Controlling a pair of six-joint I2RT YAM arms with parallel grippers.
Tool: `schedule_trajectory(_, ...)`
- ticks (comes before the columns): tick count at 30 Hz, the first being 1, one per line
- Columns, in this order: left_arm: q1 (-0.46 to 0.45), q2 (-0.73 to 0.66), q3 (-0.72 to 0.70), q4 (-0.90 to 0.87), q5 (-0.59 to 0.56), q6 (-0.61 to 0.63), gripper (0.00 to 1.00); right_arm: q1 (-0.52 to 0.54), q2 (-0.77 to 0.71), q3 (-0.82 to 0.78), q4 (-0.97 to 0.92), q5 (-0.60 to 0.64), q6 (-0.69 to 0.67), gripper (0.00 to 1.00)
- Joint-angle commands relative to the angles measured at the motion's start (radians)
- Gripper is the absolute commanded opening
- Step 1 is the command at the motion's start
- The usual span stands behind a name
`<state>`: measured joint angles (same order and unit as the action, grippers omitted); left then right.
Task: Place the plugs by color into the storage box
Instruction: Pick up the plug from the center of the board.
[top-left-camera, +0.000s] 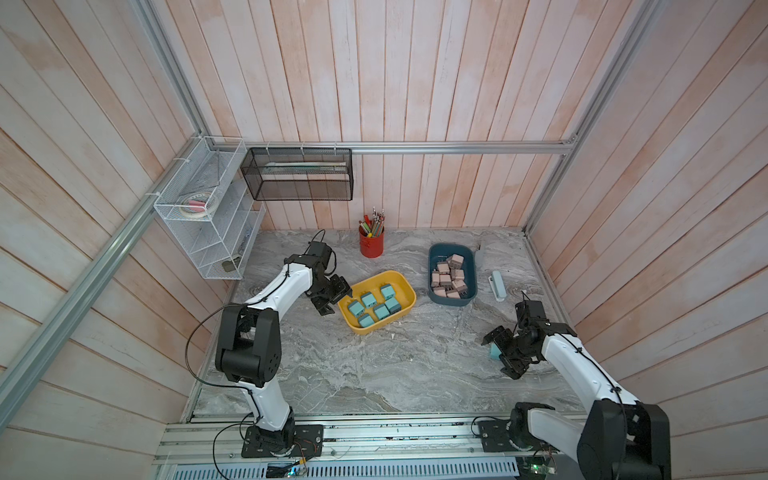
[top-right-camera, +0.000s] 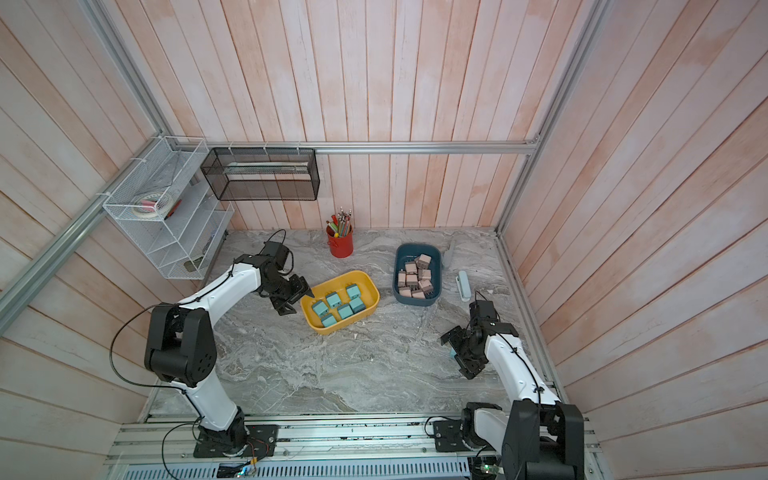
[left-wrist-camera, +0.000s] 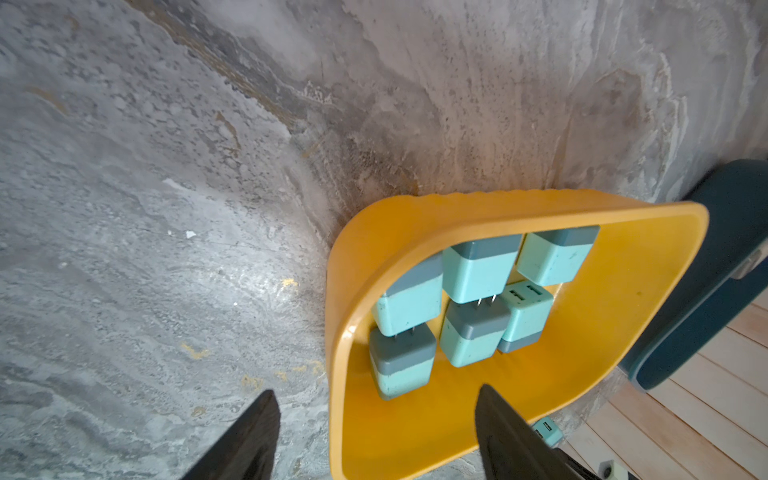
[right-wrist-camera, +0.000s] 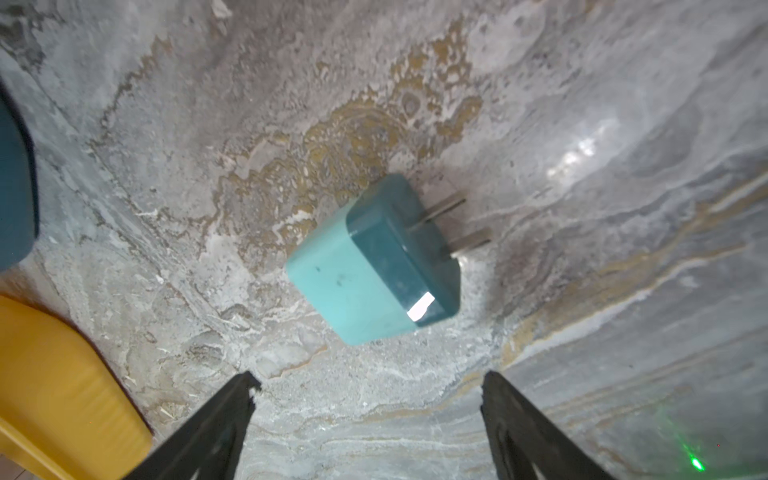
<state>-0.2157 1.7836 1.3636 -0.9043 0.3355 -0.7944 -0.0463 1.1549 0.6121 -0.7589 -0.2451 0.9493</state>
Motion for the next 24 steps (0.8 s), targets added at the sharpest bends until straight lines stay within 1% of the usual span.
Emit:
schedule_trajectory(1, -0.003, -0.007, 0.009, -0.004, 0.003, 0.001, 0.76, -0.017, 0.064, 0.034, 0.052, 0.016, 0.001, 0.89)
schedule_trajectory(6, -0.003, -0.016, -0.002, -0.001, 0.001, 0.001, 0.77, -0.051, 0.199, 0.107, 0.062, 0.016, -0.147, 0.89)
schedule_trajectory(11, -0.004, -0.021, -0.005, 0.000, 0.002, -0.003, 0.76, -0.060, 0.322, 0.192, 0.047, 0.022, -0.268, 0.89)
schedule_trajectory(14, -0.004, -0.017, -0.002, 0.001, 0.003, -0.005, 0.76, -0.057, 0.374, 0.223, 0.048, 0.002, -0.321, 0.86)
schedule_trajectory(16, -0.004, -0.014, 0.001, 0.002, 0.003, -0.006, 0.76, -0.040, 0.396, 0.234, 0.065, -0.005, -0.359, 0.83)
schedule_trajectory(20, -0.004, -0.006, 0.013, -0.001, 0.006, -0.009, 0.76, 0.039, 0.472, 0.275, 0.034, 0.032, -0.427, 0.78)
schedule_trajectory(24, -0.003, -0.001, 0.024, -0.001, 0.008, -0.011, 0.76, 0.119, 0.477, 0.266, 0.008, 0.088, -0.408, 0.78)
